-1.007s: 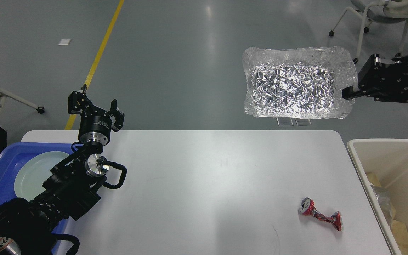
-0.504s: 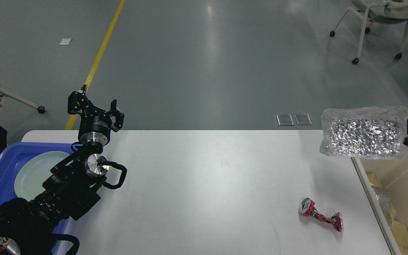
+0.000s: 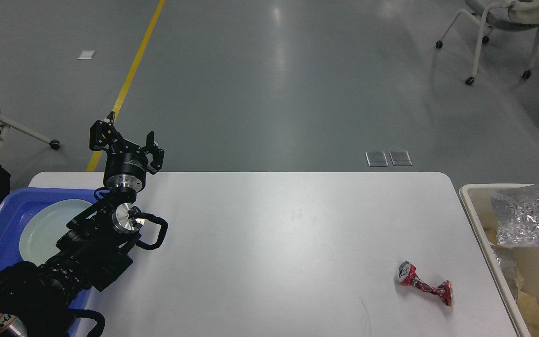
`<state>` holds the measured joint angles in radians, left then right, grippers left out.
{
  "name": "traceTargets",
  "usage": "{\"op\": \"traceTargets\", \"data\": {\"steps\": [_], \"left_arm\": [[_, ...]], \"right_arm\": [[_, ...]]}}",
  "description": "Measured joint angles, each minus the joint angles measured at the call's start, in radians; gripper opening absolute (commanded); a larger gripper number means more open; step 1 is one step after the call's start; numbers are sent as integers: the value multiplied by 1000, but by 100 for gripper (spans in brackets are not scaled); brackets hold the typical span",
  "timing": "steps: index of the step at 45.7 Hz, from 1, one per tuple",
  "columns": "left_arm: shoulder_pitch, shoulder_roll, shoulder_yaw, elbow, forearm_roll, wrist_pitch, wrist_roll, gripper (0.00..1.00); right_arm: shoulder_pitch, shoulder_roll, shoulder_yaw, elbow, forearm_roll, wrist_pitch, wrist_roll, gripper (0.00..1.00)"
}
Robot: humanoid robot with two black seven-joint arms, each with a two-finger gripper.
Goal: Tidy desktop
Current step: 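Drop the clear foil bag into the white bin, then move the right gripper down to the red crushed can and grasp it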
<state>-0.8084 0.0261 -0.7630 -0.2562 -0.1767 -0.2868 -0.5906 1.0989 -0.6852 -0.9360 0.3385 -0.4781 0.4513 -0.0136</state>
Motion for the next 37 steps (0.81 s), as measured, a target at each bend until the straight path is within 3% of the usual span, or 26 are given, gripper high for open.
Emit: {"op": "traceTargets", "data": {"steps": [5, 17, 24, 29, 37], "left_arm": [[0, 0, 0, 0, 0, 0, 0, 100], [0, 0, 0, 0, 0, 0, 0, 100], [0, 0, 0, 0, 0, 0, 0, 100], [0, 0, 0, 0, 0, 0, 0, 100], [0, 0, 0, 0, 0, 0, 0, 100]], "right_arm": [[-4, 2, -25, 6, 3, -49, 1, 100], [32, 1, -26, 26, 6, -54, 4, 100], [180, -16, -22, 174, 7, -28, 4, 100], [331, -55, -21, 331, 7, 48, 4, 100], [626, -81, -14, 587, 13, 282, 4, 100]]}}
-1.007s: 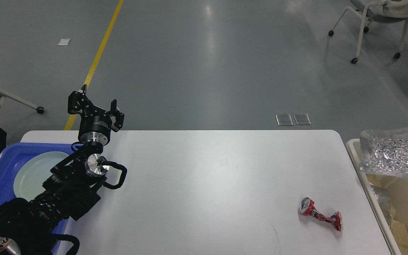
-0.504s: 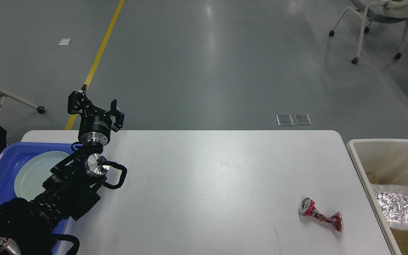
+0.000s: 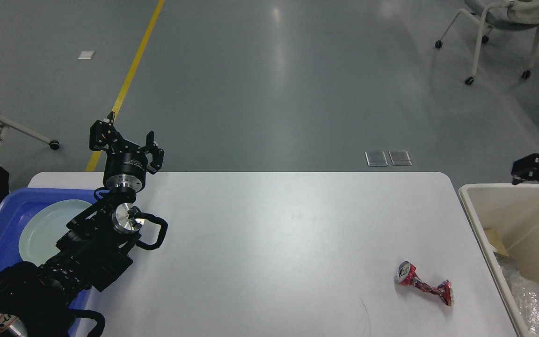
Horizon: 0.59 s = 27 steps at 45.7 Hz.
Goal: Tidy desktop
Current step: 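Move the right gripper down to the red crushed can and grasp it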
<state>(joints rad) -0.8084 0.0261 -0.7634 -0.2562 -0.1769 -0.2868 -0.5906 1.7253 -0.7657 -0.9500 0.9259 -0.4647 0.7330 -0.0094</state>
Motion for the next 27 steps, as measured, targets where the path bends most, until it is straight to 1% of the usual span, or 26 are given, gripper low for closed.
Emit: {"op": "traceTargets", "data": {"steps": [5, 8, 15, 20, 24, 27], "left_arm": [[0, 0, 1, 0, 0, 0, 0, 100], [0, 0, 1, 0, 0, 0, 0, 100], [0, 0, 1, 0, 0, 0, 0, 100], [0, 0, 1, 0, 0, 0, 0, 100], [0, 0, 1, 0, 0, 0, 0, 100], [0, 0, 1, 0, 0, 0, 0, 100]], "right_arm": [[166, -7, 22, 120, 8, 159, 0, 100], [251, -16, 37, 180, 31, 206, 0, 100], [416, -27, 61, 284, 134, 226, 0, 100], [503, -28, 78, 314, 244, 227, -2, 100], [503, -22, 74, 313, 255, 227, -6, 100], [465, -19, 67, 307, 232, 227, -10, 100]]}}
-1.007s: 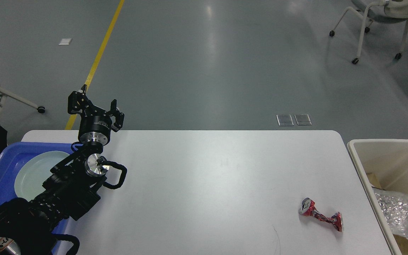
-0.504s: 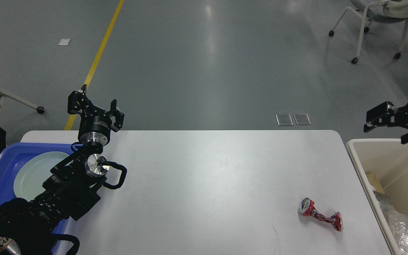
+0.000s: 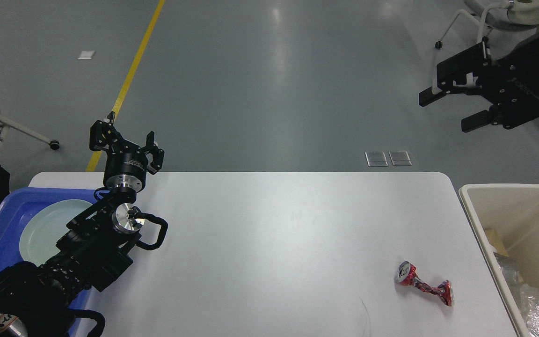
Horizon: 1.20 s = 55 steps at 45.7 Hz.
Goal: Tidy desktop
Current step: 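Move the right gripper down to the red crushed can and grasp it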
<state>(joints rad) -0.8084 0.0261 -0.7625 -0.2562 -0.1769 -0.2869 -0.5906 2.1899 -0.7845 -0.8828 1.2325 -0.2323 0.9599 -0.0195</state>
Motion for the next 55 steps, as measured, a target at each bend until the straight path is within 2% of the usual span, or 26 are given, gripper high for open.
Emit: {"op": "traceTargets", "data": {"steps": [13, 24, 32, 43, 48, 55], "left_arm": [[0, 0, 0, 0, 0, 0, 0, 100], [0, 0, -1, 0, 0, 0, 0, 100], [0, 0, -1, 0, 0, 0, 0, 100], [0, 0, -1, 0, 0, 0, 0, 100], [0, 0, -1, 0, 0, 0, 0, 100], [0, 0, -1, 0, 0, 0, 0, 100]], "right_arm": [[-366, 32, -2, -7, -159, -13, -3, 100], [-622, 103, 0, -25, -233, -216, -3, 100], [-727, 147, 1, -67, -254, -314, -2, 100], [-836, 196, 9, -178, -254, -398, -1, 92], [-872, 207, 17, -203, -253, -421, 0, 82], [-916, 213, 31, -207, -251, -432, 0, 74]]}}
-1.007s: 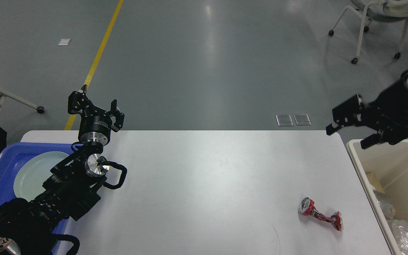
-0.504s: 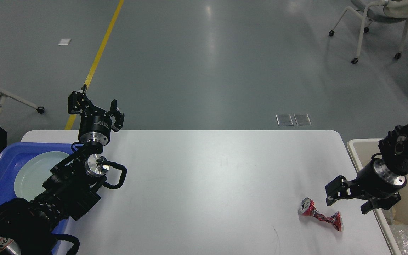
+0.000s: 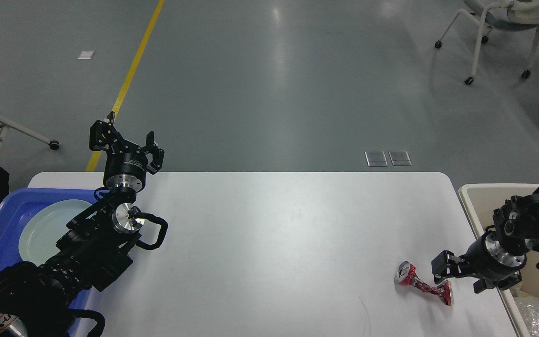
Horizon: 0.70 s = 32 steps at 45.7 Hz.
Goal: Tidy desktop
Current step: 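Move the right gripper down to the red crushed can and grasp it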
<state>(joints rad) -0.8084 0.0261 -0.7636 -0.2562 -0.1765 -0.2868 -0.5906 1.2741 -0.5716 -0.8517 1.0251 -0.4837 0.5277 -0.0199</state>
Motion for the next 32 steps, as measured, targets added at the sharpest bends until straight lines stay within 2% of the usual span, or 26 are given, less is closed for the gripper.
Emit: {"op": "traceTargets", "data": {"steps": [13, 19, 23, 32], "left_arm": [[0, 0, 0, 0, 0, 0, 0, 100], [0, 0, 1, 0, 0, 0, 0, 100], [0, 0, 1, 0, 0, 0, 0, 100], [0, 0, 1, 0, 0, 0, 0, 100]], "right_arm": [[-86, 6, 49, -1, 6, -88, 0, 63], [-104, 6, 53, -2, 11, -133, 0, 53], [-108, 6, 58, -2, 12, -144, 1, 44], [-124, 6, 67, -8, 13, -149, 9, 7]]}}
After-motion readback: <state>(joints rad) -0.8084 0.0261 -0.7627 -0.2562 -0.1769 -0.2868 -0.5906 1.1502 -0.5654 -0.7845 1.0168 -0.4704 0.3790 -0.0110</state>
